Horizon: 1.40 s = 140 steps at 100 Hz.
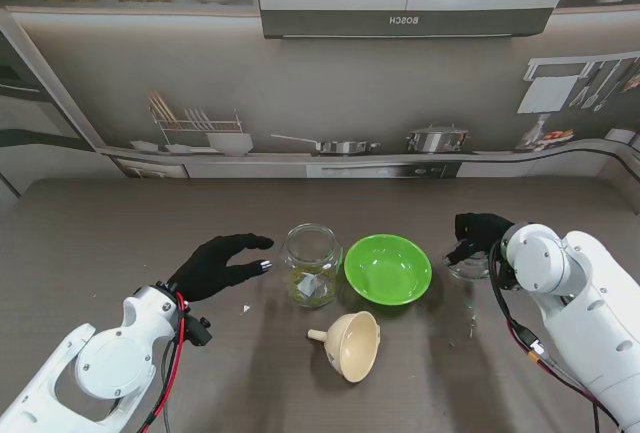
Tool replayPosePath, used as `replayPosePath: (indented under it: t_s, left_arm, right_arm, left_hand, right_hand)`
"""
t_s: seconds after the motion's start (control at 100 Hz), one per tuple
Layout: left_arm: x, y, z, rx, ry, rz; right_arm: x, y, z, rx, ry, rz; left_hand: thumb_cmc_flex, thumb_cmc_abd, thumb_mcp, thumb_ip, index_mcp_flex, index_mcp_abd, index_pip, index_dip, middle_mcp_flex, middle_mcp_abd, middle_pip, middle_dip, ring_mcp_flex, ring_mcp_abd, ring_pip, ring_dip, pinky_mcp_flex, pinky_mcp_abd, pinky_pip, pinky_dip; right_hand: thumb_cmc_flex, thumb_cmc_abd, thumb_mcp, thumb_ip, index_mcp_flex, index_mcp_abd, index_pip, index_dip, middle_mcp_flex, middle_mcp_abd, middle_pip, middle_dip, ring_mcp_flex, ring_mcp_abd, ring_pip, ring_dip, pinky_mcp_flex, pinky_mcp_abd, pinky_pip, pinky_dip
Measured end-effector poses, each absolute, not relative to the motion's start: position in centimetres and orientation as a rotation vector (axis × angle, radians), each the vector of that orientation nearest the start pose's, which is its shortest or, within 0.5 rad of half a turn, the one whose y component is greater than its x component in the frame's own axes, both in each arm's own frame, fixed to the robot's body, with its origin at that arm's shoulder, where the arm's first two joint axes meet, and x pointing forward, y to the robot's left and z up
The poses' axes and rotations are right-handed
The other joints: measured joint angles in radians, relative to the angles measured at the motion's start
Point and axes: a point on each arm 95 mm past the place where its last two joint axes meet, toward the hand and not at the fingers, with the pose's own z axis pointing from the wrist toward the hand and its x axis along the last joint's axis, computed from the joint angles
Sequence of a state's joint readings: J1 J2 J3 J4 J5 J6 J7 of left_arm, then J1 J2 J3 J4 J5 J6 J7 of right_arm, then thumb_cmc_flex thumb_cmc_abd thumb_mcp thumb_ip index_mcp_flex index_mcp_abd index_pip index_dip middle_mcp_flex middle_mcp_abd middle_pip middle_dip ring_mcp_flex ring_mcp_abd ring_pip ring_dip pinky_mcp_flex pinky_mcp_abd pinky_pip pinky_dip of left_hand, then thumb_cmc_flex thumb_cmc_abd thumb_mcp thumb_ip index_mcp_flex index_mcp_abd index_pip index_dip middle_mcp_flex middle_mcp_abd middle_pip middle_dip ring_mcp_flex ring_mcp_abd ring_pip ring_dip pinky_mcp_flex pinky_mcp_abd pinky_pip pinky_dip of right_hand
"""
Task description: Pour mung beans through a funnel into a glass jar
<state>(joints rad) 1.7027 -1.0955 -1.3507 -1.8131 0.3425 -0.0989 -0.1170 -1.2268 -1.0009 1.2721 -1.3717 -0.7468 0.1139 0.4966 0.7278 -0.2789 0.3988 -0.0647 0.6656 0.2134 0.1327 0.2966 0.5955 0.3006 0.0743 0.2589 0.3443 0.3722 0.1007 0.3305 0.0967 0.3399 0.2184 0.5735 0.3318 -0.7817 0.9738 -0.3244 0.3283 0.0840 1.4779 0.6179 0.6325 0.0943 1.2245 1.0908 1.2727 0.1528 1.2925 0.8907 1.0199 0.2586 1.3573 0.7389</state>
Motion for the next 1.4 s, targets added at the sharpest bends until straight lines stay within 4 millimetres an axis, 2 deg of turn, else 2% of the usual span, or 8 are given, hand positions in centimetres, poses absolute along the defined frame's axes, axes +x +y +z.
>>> replayPosePath:
  t_s: [0.19,0.52,0.85,1.4]
  left_arm:
    - [37.0,0.3,-27.8,-1.706,1.200,-2.035]
    - [36.8,1.1,-27.6,-1.689,1.170,-2.043]
    - [36.7,1.7,-27.5,-1.678,1.144,-2.047]
    - [36.5,2.0,-27.3,-1.669,1.121,-2.049]
  right_arm:
    - [50.0,-8.5,-25.7,1.684,1.522,1.192]
    - [51.2,-2.8,-22.9,1.642,1.523,1.343]
    - [51.3,2.3,-21.7,1.620,1.515,1.465]
    - [50.4,8.6,-20.6,1.584,1.506,1.638]
  left_hand:
    - [0.000,0.000,0.000,0.000,0.000,0.000,0.000,0.000,0.000,0.000,0.000,0.000,0.000,0.000,0.000,0.000,0.000,0.000,0.000,0.000]
    - [0.000,0.000,0.000,0.000,0.000,0.000,0.000,0.000,0.000,0.000,0.000,0.000,0.000,0.000,0.000,0.000,0.000,0.000,0.000,0.000]
    - [0.000,0.000,0.000,0.000,0.000,0.000,0.000,0.000,0.000,0.000,0.000,0.000,0.000,0.000,0.000,0.000,0.000,0.000,0.000,0.000]
    - [0.000,0.000,0.000,0.000,0.000,0.000,0.000,0.000,0.000,0.000,0.000,0.000,0.000,0.000,0.000,0.000,0.000,0.000,0.000,0.000]
  right_hand:
    - [0.000,0.000,0.000,0.000,0.000,0.000,-0.001,-0.002,0.000,0.000,0.000,-0.003,0.000,0.000,0.001,0.000,0.000,0.000,0.000,0.000]
    - [0.001,0.000,0.000,0.000,0.000,0.001,-0.001,-0.003,0.000,0.000,-0.001,-0.004,0.000,0.000,0.003,0.000,0.001,0.000,0.001,0.000]
    - [0.004,0.000,0.000,0.000,0.000,0.001,-0.005,-0.009,0.000,0.000,-0.008,-0.004,0.000,0.000,0.004,0.000,0.001,0.000,0.001,0.000]
    - [0.004,0.000,0.000,0.000,0.008,0.002,-0.014,-0.009,0.001,0.000,-0.010,-0.006,0.000,0.000,0.012,0.000,0.002,0.000,0.006,0.000]
